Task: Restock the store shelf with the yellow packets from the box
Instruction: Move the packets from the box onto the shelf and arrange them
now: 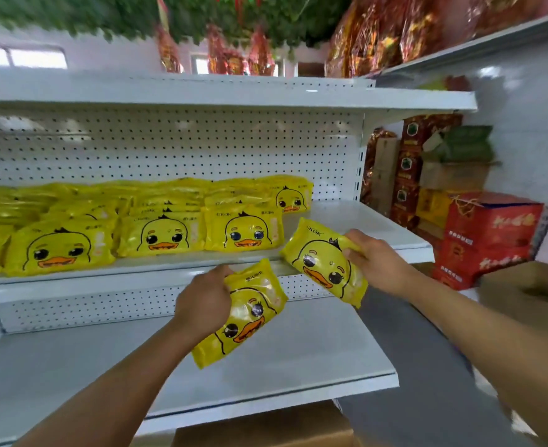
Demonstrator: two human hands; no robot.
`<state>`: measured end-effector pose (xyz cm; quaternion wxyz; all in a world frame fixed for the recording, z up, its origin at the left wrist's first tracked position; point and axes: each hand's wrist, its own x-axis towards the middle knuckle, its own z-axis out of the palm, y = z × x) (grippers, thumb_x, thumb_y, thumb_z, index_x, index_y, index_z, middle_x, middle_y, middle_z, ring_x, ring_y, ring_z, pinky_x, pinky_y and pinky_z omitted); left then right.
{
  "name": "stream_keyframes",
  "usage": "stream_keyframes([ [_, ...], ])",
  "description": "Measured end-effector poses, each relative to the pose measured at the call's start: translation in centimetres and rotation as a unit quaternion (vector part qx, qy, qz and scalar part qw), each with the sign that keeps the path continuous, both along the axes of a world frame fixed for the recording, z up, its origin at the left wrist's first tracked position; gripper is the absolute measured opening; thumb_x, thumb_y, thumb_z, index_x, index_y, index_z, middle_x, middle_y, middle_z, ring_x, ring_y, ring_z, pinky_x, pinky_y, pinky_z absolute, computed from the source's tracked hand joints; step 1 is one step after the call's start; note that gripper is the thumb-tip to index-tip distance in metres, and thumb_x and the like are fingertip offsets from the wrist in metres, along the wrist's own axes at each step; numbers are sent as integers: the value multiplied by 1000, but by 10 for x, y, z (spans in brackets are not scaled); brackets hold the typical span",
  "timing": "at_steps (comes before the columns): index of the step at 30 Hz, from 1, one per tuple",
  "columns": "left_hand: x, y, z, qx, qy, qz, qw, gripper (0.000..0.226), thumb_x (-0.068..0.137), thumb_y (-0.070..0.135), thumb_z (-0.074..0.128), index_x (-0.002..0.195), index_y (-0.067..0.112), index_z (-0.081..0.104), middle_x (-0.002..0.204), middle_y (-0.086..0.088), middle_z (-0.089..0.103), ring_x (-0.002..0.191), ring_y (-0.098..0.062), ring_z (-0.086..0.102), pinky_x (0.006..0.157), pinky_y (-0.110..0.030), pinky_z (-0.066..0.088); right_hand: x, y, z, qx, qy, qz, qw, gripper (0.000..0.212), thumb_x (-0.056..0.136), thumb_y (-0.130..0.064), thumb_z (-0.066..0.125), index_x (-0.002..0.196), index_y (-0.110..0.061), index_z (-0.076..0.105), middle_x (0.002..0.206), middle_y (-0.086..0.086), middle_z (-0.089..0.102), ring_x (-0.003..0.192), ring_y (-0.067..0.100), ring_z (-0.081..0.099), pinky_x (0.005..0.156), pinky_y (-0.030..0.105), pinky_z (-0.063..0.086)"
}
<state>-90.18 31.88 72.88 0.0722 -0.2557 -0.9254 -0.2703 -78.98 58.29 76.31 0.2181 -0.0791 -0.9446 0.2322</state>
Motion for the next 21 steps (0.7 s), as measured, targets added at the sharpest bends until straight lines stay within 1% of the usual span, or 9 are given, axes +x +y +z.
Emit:
stream_keyframes([
  [2, -7, 13, 18, 23, 2, 3, 1000, 36, 95, 13, 41, 130, 20, 50, 123, -11, 59, 103, -31, 57, 84, -39, 48, -19, 19, 12, 10, 9, 7, 1000, 7, 96, -14, 45, 92, -17, 41, 84, 21, 60, 80, 37, 56, 74, 43, 44],
  [4, -14, 28, 37, 52, 7, 6, 999, 36, 95, 11, 41, 129, 17, 51, 122, -13, 59, 95, -35, 59, 79, -38, 50, -44, 42, 25, 12, 11, 13, 1000, 7, 96, -14, 46, 92, -16, 41, 83, 21, 59, 80, 36, 57, 74, 42, 44],
  [7, -24, 51, 63, 82, 21, 11, 996, 34, 96, 8, 42, 127, 13, 54, 119, -15, 60, 86, -35, 59, 70, -35, 47, -83, 75, 39, 31, 0, 21, 999, 6, 96, -15, 46, 95, -16, 40, 85, 18, 57, 78, 32, 55, 66, 35, 38],
  [9, -32, 64, 78, 91, 27, 30, 995, 33, 96, 9, 42, 125, 14, 55, 118, -14, 60, 88, -37, 60, 68, -34, 47, -112, 93, 47, 47, -12, 25, 999, 7, 97, -16, 45, 102, -11, 45, 91, 17, 57, 78, 27, 52, 63, 31, 33],
  [11, -42, 75, 90, 92, 28, 50, 994, 31, 94, 9, 41, 120, 16, 57, 111, -15, 61, 85, -37, 59, 66, -35, 46, -142, 109, 52, 53, -23, 36, 998, 19, 97, -18, 44, 113, -7, 47, 100, 16, 57, 82, 26, 51, 66, 29, 33],
  [14, -56, 84, 104, 108, 21, 68, 992, 30, 91, 6, 41, 109, 20, 60, 93, -11, 62, 60, -23, 51, 58, -29, 40, -183, 126, 55, 42, -41, 57, 997, 28, 97, -22, 45, 122, -9, 47, 117, 14, 55, 94, 24, 50, 73, 27, 33],
  [16, -60, 87, 110, 123, 16, 83, 989, 29, 89, 5, 41, 103, 20, 62, 85, -8, 62, 59, -23, 51, 56, -32, 43, -209, 134, 53, 43, -43, 84, 995, 29, 97, -21, 47, 123, -7, 50, 125, 14, 55, 101, 24, 51, 75, 24, 31],
  [18, -63, 90, 114, 125, 20, 91, 988, 28, 89, 4, 41, 94, 21, 63, 81, -6, 63, 63, -26, 56, 59, -36, 47, -232, 138, 51, 46, -38, 107, 992, 24, 96, -20, 50, 116, -8, 53, 118, 14, 57, 101, 25, 53, 71, 24, 32],
  [21, -65, 94, 114, 110, 32, 101, 988, 31, 90, 4, 41, 74, 26, 55, 72, 0, 57, 58, -19, 50, 52, -26, 38, -259, 139, 47, 36, -48, 123, 991, 7, 93, -17, 54, 99, -14, 53, 99, 7, 51, 89, 20, 47, 57, 19, 31],
])
